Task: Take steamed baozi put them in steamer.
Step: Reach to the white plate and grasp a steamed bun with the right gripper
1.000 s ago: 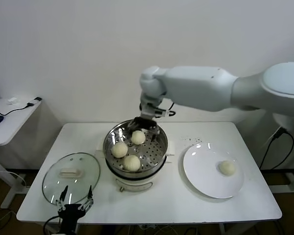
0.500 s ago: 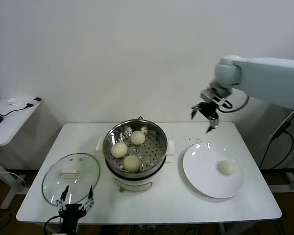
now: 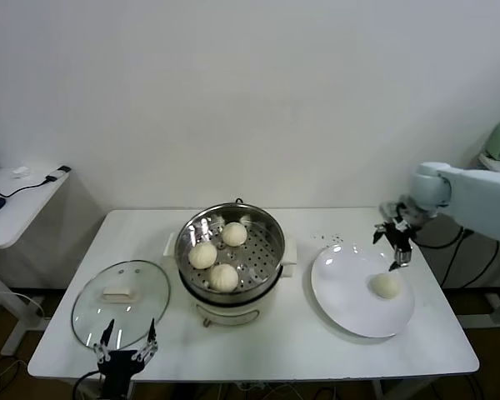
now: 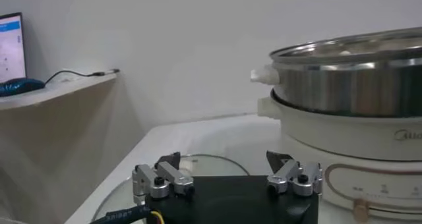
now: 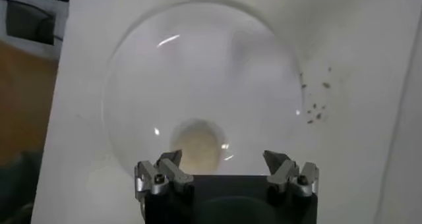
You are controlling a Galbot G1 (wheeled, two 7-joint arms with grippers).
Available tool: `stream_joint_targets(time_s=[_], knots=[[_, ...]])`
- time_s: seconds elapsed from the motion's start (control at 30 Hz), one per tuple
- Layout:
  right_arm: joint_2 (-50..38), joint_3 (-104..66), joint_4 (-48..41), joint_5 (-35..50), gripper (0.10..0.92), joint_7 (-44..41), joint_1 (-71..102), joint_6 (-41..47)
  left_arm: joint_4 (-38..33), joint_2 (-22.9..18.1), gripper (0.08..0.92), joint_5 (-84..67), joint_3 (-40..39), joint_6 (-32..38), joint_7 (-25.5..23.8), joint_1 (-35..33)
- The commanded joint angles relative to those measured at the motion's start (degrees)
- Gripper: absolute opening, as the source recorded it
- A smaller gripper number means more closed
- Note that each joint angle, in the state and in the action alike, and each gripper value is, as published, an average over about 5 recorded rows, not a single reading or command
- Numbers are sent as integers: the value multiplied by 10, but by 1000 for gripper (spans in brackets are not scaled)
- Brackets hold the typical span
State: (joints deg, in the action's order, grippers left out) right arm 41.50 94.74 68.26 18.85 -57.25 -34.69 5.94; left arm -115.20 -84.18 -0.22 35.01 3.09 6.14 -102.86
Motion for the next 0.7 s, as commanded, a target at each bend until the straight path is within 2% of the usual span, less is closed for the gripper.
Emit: stream_joint_targets(time_s=[0.03, 0.7], knots=[[-20, -97, -41, -63, 823, 17, 143, 42, 3, -2, 823, 3, -2, 1, 0, -2], [-9, -150, -67, -97, 823, 32, 196, 50, 7, -1, 823, 5, -6, 1, 0, -1]])
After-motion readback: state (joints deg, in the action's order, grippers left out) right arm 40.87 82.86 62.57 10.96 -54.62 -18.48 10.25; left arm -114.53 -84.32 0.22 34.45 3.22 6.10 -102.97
